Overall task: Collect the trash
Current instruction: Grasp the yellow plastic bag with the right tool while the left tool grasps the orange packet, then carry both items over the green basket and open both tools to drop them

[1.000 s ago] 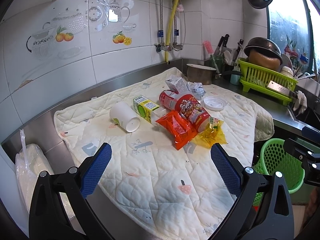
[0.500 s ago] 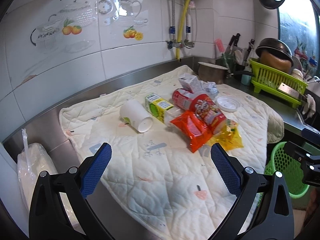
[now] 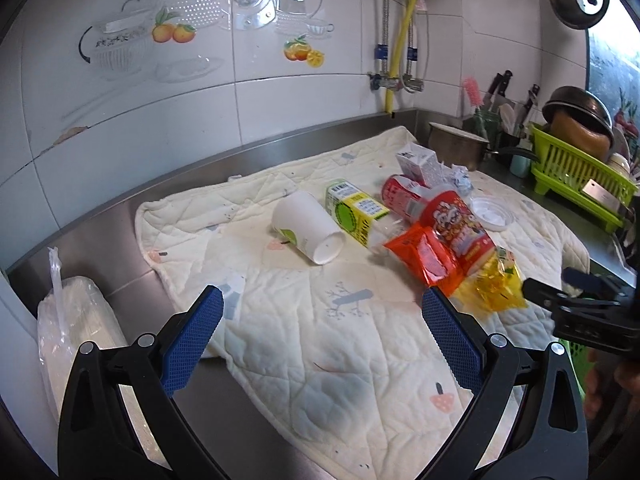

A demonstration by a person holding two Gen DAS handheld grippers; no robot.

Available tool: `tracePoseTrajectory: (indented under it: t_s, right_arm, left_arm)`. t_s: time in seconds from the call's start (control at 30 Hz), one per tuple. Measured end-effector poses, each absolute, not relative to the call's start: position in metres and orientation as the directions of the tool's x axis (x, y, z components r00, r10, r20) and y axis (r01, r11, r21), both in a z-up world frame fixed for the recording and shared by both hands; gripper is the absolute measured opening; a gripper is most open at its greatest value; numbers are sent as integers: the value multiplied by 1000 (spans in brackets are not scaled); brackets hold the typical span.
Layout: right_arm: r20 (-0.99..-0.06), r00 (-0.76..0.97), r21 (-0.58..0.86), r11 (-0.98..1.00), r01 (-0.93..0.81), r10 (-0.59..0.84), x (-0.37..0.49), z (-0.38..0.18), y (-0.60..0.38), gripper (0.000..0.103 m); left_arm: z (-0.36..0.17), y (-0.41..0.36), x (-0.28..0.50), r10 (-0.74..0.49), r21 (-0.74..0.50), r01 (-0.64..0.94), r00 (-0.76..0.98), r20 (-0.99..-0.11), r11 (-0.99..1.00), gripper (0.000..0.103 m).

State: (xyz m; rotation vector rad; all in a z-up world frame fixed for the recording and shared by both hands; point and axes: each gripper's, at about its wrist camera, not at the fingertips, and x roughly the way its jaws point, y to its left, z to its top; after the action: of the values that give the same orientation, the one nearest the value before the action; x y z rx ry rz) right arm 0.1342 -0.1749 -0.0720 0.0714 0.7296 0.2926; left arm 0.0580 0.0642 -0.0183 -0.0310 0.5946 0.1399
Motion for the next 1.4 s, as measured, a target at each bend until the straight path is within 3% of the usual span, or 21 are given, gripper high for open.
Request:
tracePoseTrajectory:
  t_s: [0.07,0.4,0.6,0.9,1.1,1.27,1.4]
  right_arm:
    - [-659,694,181,957,-226,289,147,-79,-171,85]
    - [-693,642,308,940,-148,328,187,-107,-179,70]
    - [-684,623,370,917,-150,379,186,-110,-188,42]
    - [-649,652,379,910,-169,391,170,-106,-204,33]
    - [-629,672,377,909,-178,392,155,-101,-214,32]
    - [-607,696,358,914,-190,383,135,-90,-226,32]
    - [-600,715,330,925,-186,358,114,-84,-240,32]
  left_arm:
    - [-20,67,62,126,11,-146,814,-567,989,98]
    - [-34,67,88,73,-33,-118,787,-613,992,97]
    - [-50,53,122,-40,-142,-72,750,-660,987,96]
    - [-77,18,171,-184,-240,16,694,-696,971,84]
    - [-102,13,203,-232,-302,-3,633,-739,953,64]
    - [-117,13,216,-269,-357,-25,610,-745,934,64]
    - [-123,14,219,-303,-394,-21,601,-739,919,48]
